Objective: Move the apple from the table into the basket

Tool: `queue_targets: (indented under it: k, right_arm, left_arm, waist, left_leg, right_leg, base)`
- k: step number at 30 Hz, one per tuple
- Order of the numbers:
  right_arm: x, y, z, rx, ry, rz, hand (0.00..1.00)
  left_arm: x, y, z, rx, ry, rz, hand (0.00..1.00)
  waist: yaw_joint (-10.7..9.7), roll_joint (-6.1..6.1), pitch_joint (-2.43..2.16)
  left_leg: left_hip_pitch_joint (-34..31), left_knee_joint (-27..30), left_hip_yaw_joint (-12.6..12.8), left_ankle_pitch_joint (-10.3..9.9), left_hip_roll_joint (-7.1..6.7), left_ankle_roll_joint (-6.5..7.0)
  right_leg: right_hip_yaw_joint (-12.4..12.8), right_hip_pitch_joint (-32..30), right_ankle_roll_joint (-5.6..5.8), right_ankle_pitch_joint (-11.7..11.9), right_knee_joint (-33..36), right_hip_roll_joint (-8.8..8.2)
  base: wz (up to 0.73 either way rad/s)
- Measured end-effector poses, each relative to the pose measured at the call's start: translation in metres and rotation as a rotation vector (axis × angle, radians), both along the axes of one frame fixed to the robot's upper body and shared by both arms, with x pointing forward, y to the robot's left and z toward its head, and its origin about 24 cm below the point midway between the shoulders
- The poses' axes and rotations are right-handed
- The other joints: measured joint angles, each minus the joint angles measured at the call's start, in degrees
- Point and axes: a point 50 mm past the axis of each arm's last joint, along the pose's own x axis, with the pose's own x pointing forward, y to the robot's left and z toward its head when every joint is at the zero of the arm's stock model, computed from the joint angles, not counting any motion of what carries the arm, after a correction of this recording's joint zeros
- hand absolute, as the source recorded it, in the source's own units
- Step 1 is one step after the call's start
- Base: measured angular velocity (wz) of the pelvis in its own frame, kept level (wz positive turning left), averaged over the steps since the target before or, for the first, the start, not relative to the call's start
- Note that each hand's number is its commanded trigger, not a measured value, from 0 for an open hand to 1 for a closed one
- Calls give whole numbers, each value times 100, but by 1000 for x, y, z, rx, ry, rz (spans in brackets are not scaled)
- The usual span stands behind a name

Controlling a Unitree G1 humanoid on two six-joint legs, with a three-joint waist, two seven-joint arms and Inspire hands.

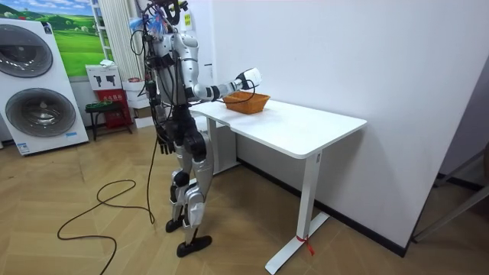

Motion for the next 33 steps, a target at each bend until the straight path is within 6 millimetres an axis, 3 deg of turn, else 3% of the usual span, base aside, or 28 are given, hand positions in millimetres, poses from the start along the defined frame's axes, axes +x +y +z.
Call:
queue_targets:
  k: [7, 25, 30, 33]
  right_arm:
    - [-1, 9, -3, -3, 24, 67, 0]
    - [0, 6, -2, -12, 19, 56, 0]
    - [2, -17, 6, -16, -26, -73, 0]
    - [0, -46, 15, -6, -86, -245, 0]
  left_arm:
    - [3, -4, -1, -13, 3, -41, 0]
    - [2, -4, -1, -10, 3, -36, 0]
    - [0, -3, -1, -8, 7, -26, 0]
    - [-9, 1, 1, 3, 16, 22, 0]
  waist:
    - [-7, -28, 35]
    - [-41, -49, 32]
    - [-150, -78, 47]
    - [-193, -122, 38]
  left_leg:
    - [-31, 1, 1, 0, 0, 0]
    - [8, 7, -51, 2, -4, -2]
    - [60, 10, -131, 2, -11, -2]
    - [81, 11, -127, 3, -9, -3]
  right_leg:
    - [-2, -21, 0, 0, -8, 3]
    - [-19, 12, 0, 2, -7, 1]
    - [-174, 113, 1, 2, -15, -7]
    - [-165, 126, 1, 2, -15, -4]
  base:
    - [0]
    - [1]
    - [11]
    - [0]
